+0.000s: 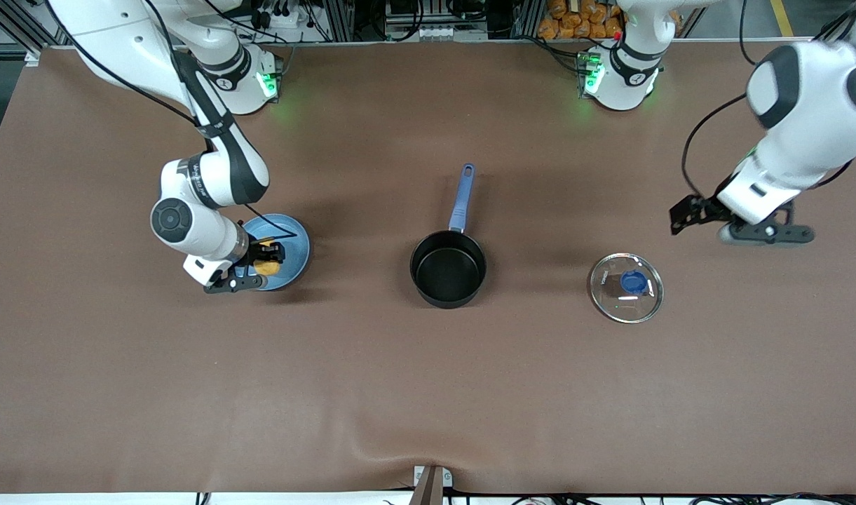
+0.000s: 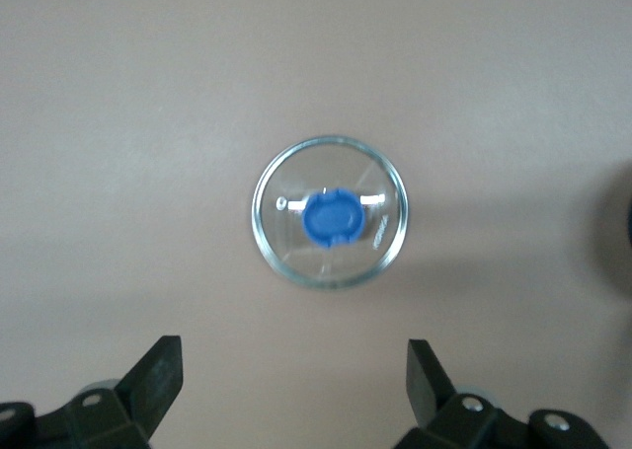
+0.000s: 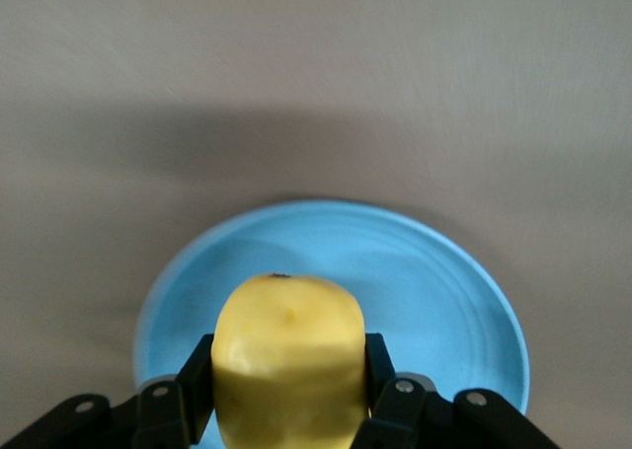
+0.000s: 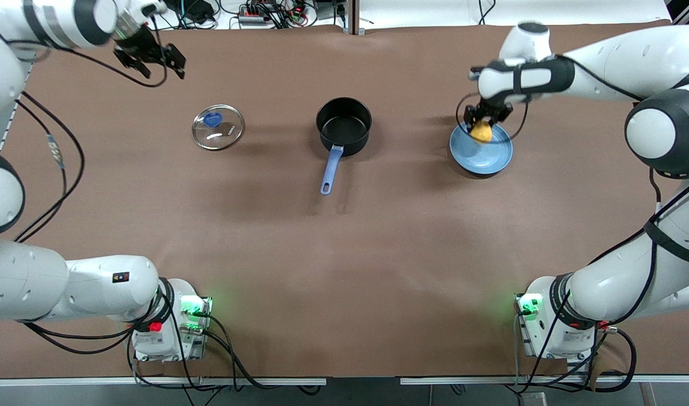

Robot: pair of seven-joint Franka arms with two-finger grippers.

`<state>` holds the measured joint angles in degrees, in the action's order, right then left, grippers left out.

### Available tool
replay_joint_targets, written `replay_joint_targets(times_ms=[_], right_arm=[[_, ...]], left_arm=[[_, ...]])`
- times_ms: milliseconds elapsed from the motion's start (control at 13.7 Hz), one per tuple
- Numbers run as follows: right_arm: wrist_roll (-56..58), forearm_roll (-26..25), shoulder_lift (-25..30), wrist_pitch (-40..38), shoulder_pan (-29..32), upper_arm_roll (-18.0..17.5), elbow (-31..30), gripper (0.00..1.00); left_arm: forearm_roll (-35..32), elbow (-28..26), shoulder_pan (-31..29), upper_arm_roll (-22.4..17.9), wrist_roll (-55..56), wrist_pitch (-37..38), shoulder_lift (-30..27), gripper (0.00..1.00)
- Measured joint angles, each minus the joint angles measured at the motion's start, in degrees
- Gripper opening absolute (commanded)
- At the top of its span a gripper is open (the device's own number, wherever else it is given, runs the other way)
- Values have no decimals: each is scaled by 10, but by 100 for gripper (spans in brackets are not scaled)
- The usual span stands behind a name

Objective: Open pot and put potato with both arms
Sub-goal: 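Carry the yellow potato with the right gripper over the saucepan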

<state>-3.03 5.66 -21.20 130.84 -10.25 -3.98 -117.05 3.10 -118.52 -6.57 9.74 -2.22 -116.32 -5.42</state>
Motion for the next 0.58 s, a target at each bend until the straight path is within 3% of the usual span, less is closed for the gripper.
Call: replay_joint_targets(times_ms=[292, 584], right_arm=[[-93, 36, -14, -166, -69, -2, 217, 0], [-215, 76, -94, -184, -146, -3, 369, 0]], left_arm=[[0, 92, -5, -1, -2, 124, -14, 100], [0, 149, -9, -1, -2, 175, -13, 100]])
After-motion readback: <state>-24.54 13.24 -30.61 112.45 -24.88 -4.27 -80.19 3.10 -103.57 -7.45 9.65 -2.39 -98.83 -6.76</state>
